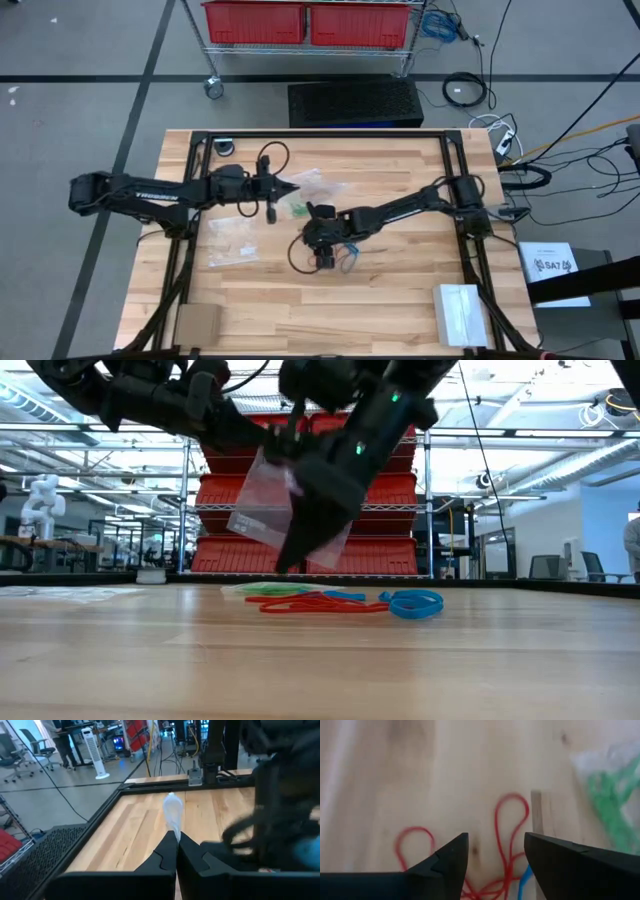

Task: Sort rubber bands
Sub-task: Put the top red rubber band into the bottom right transparent zip bag

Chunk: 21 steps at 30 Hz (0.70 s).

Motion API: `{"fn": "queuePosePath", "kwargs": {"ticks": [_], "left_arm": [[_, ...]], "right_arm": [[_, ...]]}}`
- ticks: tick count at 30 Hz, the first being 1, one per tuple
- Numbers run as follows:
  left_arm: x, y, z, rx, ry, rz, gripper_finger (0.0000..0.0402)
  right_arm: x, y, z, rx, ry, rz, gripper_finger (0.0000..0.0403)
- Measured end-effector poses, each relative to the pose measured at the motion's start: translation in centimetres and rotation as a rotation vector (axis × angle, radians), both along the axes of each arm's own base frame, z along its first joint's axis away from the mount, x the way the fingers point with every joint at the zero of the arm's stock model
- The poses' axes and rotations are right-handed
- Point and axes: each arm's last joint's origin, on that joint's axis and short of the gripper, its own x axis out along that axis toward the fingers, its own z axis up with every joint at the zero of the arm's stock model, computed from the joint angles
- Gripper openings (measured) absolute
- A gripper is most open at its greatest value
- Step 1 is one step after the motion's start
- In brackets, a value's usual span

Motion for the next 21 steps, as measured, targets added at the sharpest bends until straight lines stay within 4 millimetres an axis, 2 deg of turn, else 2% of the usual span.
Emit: {"fn": "queuePosePath", "kwargs": {"ticks": [7,13,16,21], "left_arm": [[-0.2,0.0,0.0,-0.001,0.006,0.0,0.0002],[-0.2,0.0,0.0,-0.002,0.01,0.0,0.0002],[-0.2,0.0,0.0,-0.002,0.011,0.0,0.0002],[-0.2,0.0,-0.1,-0.002,0.013,0.0,0.0002]], "right_arm": [[0.4,-0.5,-2.0,-0.006,0.065,-0.016,0.0183],[0.5,-0.9,-2.0,0.035,0.071,-0.023,0.0173],[0.5,-1.0,-2.0,0.066,0.075,-0.01,0.0143],[0.6,-1.1,-2.7,0.083,0.089,0.005,0.0068]]}}
